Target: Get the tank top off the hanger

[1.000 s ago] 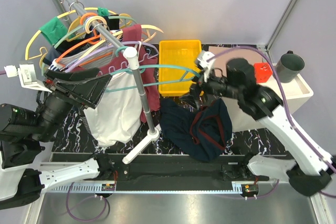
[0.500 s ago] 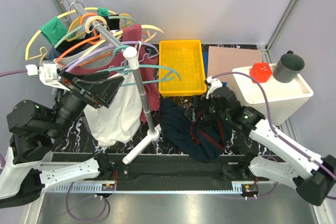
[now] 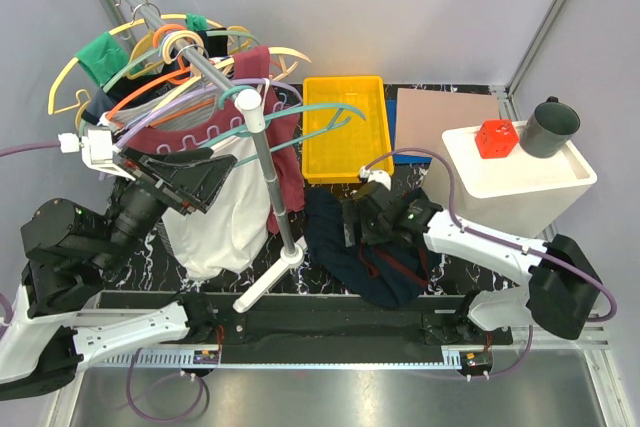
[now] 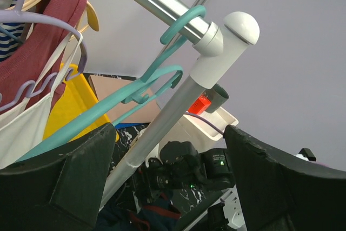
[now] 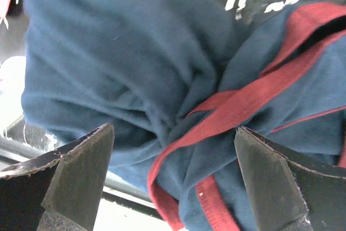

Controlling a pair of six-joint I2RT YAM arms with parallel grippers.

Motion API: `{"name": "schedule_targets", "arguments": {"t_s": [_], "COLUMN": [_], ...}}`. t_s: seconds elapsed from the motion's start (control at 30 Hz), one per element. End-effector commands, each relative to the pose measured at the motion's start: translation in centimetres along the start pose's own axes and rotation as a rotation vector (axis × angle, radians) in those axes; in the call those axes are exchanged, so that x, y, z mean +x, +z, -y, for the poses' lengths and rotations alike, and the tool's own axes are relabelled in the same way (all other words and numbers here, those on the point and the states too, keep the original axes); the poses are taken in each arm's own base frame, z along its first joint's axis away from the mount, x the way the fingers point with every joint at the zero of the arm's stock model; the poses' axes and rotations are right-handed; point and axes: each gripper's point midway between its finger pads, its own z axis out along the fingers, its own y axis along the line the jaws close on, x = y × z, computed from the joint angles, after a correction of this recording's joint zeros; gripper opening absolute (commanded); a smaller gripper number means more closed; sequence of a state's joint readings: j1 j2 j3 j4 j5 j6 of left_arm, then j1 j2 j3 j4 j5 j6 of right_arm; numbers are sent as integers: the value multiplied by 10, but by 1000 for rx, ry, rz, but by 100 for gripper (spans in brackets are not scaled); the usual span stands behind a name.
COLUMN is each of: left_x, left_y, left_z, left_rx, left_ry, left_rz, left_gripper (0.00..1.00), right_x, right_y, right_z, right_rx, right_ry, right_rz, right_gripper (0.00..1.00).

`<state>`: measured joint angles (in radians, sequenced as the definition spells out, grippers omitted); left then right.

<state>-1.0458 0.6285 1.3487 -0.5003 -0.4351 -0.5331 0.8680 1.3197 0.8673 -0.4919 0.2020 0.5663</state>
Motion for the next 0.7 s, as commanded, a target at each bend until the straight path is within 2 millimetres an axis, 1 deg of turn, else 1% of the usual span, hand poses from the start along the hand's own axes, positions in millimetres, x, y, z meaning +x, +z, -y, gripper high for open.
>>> {"name": "schedule_targets", "arguments": {"t_s": [0.0, 0.03, 0.1, 0.2, 0.27, 0.33, 0.37, 0.4, 0.5, 0.57, 0.63, 0.67], "left_x": [-8, -7, -6, -5, -2, -1, -1, 0, 1, 2, 4, 3], "left_y": [-1, -1, 0, 0, 1, 2, 3, 3, 6, 6, 6, 5], "left_z": [6, 6, 6, 8, 8, 8, 8, 10, 16, 18, 18, 17], "left_rx": [20, 20, 22, 31, 32, 31, 30, 38, 56, 63, 63, 64], "left_ry": [-31, -30, -28, -29, -32, -33, -34, -36, -35, -41, -42, -47], "left_rz": [25, 21, 20, 13, 6, 4, 0, -4, -17, -23, -26, -24], "left_gripper": [86, 86, 86, 86, 86, 86, 86, 86, 86, 85, 85, 85], "right_x": [1, 10, 26, 43, 47, 47, 48, 42, 41, 49, 56, 59], "right_y": [-1, -1, 4, 13, 18, 25, 26, 28, 36, 45, 51, 52], "right_z": [-16, -20, -13, -3, -3, -1, -4, -4, -8, -5, -5, -5], "right_rx": [7, 4, 34, 69, 80, 109, 112, 137, 176, 200, 212, 214], "right_ry": [-22, -34, -17, -24, -45, -78, -103, -121, -157, -153, -155, -154], "right_rz": [54, 45, 22, -4, -3, 3, 11, 44, 72, 54, 42, 37], "right_gripper": [100, 100, 100, 99, 100, 100, 100, 100, 100, 100, 96, 91]}}
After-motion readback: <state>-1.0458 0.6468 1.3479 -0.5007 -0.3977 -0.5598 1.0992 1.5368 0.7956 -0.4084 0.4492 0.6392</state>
